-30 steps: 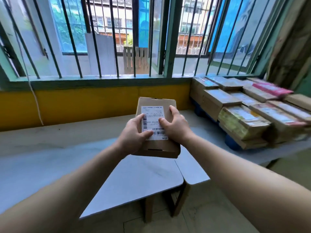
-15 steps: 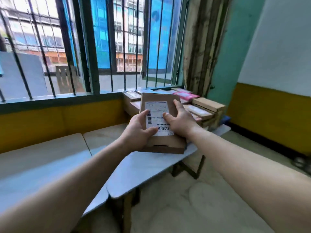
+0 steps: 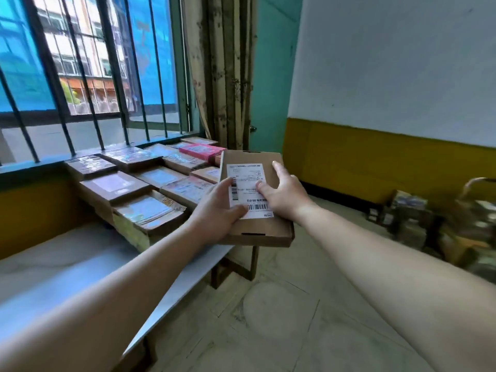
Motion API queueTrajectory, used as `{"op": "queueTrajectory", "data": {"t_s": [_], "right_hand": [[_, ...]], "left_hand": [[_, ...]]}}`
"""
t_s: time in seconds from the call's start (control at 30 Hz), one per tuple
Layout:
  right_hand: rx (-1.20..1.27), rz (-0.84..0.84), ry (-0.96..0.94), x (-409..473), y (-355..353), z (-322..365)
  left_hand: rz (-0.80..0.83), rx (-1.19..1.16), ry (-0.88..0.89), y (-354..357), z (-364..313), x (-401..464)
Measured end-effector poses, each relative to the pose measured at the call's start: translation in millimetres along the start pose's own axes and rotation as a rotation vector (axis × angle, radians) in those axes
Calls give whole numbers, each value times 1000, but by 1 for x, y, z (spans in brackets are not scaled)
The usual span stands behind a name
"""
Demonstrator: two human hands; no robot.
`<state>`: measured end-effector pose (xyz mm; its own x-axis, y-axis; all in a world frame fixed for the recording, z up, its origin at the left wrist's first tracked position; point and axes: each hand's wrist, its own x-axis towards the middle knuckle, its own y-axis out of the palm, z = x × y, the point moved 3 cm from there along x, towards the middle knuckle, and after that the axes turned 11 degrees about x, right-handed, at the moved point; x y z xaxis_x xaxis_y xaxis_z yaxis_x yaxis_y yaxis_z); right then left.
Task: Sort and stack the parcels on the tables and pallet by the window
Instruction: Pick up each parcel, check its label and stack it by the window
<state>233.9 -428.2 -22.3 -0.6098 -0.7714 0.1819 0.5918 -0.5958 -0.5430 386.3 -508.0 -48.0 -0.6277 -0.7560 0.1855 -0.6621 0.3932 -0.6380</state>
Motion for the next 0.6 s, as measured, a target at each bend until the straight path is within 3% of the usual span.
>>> {"op": "queueTrajectory", "data": {"t_s": [0.3, 0.6], "right_hand": [[-12, -183, 131, 80, -60, -49], [-51, -263, 202, 161, -127, -130]], "left_hand": [[148, 90, 153, 62, -42, 116], [228, 38, 191, 155, -86, 208]]}}
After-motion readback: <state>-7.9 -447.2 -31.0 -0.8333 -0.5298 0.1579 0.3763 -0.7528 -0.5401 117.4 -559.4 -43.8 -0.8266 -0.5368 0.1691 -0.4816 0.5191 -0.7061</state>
